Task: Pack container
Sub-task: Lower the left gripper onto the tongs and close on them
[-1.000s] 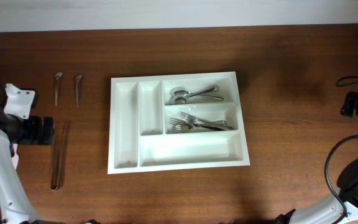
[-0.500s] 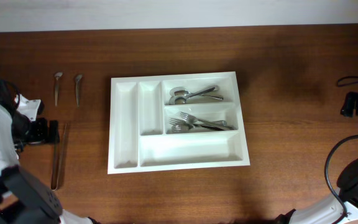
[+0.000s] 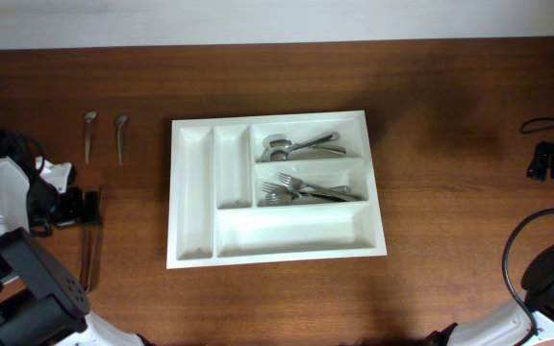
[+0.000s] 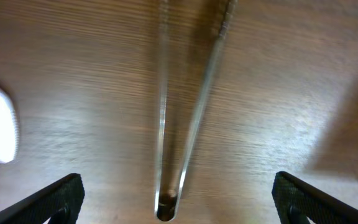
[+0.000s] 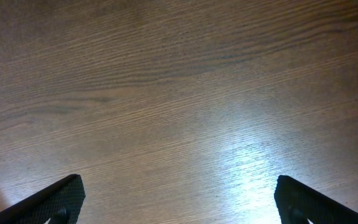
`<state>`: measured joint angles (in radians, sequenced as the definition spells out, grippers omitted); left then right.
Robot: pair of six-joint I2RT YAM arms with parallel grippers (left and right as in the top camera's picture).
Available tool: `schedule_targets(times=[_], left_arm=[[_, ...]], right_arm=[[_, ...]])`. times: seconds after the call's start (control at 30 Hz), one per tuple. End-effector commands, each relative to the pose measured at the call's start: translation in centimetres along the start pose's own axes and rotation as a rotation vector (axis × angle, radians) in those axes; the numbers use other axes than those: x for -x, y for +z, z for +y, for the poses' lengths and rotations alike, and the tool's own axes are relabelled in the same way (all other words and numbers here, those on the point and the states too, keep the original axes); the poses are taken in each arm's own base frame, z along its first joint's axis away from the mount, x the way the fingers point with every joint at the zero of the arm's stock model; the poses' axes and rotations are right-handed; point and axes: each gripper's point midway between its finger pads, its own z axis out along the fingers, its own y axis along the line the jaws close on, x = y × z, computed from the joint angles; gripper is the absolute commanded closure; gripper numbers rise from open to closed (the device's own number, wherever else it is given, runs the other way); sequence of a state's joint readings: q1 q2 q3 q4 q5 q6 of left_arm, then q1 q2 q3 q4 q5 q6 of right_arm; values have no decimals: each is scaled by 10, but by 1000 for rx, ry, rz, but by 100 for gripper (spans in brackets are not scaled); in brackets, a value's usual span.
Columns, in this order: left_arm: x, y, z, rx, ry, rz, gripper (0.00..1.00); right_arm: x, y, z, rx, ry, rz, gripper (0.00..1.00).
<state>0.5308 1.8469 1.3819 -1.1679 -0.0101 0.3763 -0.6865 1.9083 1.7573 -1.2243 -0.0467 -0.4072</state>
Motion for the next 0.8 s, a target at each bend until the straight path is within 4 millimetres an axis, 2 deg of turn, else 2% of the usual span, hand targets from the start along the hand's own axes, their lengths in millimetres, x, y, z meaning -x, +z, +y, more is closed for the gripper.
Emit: schedule_targets(times=[0.0,0.17,0.27,0.4,0.77], left_arm=[[-10,18,-27,-142,82,17,1],[-32,42,-29,-129,60,86,1],[-32,51,-15,-40,-44,88,1],[-34,52,-2,34,-43,105,1],[-15,52,7,70,-16,27,1]], right_arm=[[0,0,0,4,9,-4,2],[0,0,0,4,9,-4,1],[0,0,0,4,9,-4,1],[0,0,0,4,9,-4,1],[0,0,0,4,9,-4,1]])
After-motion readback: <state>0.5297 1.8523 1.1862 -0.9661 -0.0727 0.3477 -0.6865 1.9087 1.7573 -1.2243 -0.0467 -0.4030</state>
